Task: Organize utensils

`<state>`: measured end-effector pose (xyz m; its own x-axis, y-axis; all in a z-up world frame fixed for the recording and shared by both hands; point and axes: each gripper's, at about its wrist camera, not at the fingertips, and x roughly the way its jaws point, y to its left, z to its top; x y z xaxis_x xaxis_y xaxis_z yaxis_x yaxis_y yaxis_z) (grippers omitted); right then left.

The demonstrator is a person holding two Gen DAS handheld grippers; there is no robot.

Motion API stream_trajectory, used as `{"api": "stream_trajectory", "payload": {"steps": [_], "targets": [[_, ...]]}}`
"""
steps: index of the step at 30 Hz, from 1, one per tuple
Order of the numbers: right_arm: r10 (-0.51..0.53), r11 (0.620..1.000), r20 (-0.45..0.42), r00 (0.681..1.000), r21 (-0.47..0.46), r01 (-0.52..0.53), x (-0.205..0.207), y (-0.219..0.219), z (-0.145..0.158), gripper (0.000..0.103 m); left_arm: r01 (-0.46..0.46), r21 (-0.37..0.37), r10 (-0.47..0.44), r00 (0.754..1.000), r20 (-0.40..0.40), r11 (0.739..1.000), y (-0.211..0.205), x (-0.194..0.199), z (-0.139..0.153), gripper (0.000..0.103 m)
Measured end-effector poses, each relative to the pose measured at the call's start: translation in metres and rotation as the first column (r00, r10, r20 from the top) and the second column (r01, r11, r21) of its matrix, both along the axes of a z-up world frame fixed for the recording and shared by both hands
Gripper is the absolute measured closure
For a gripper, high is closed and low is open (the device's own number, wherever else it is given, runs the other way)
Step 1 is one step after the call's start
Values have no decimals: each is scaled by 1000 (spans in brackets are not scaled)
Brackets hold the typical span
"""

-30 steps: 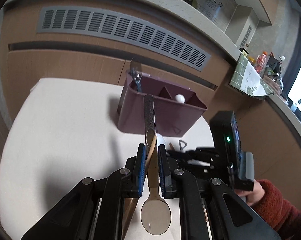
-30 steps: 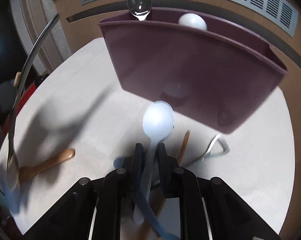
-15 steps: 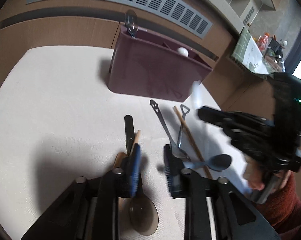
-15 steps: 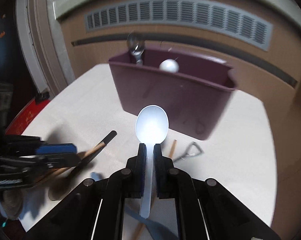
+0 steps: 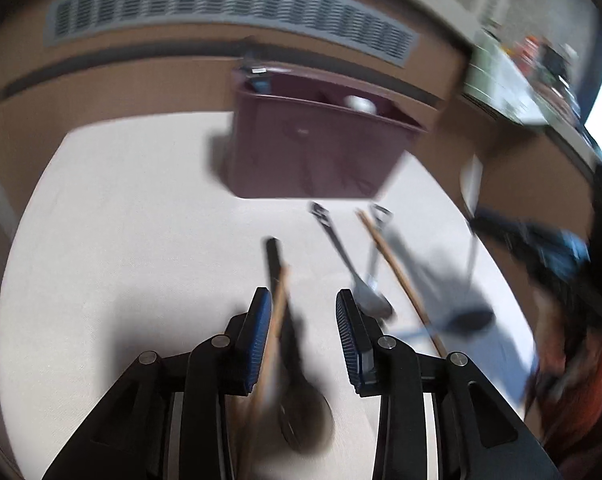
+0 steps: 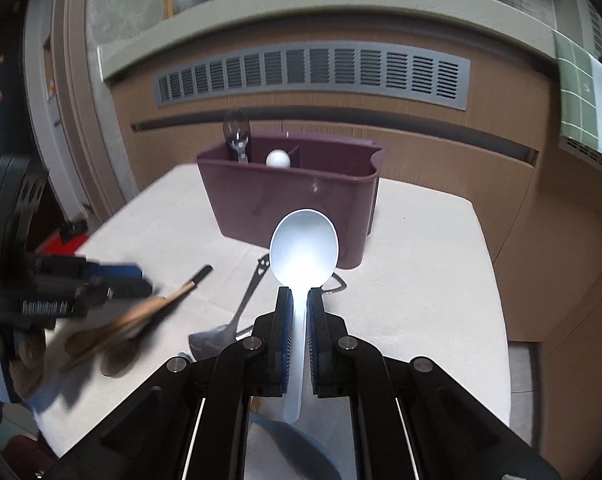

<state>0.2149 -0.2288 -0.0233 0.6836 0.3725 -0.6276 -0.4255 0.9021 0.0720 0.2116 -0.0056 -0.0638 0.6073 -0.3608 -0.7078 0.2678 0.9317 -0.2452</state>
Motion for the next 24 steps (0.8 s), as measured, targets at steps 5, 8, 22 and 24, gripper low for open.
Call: {"api": "stream_trajectory", "payload": {"steps": [5,8,22,24], "targets": [[-23,998,23,999,50,22,-4,-16,17,97,14,91,-15,1000,11,996,-6,-41,-9,68],[-34,999,38,999,37,33,-10,-18,21,97,-49,35,50,998,-23,998,10,-60,-14,68],[12,999,25,1000,39,-12,-27,-5,17,97,-83,16,84,994,-75,996,-4,-52,-38,67],[14,1000,30,999,25,-15,-28,-2,17,97,-96,3,96,992,-86,995,-8,-37,-39,67]]}}
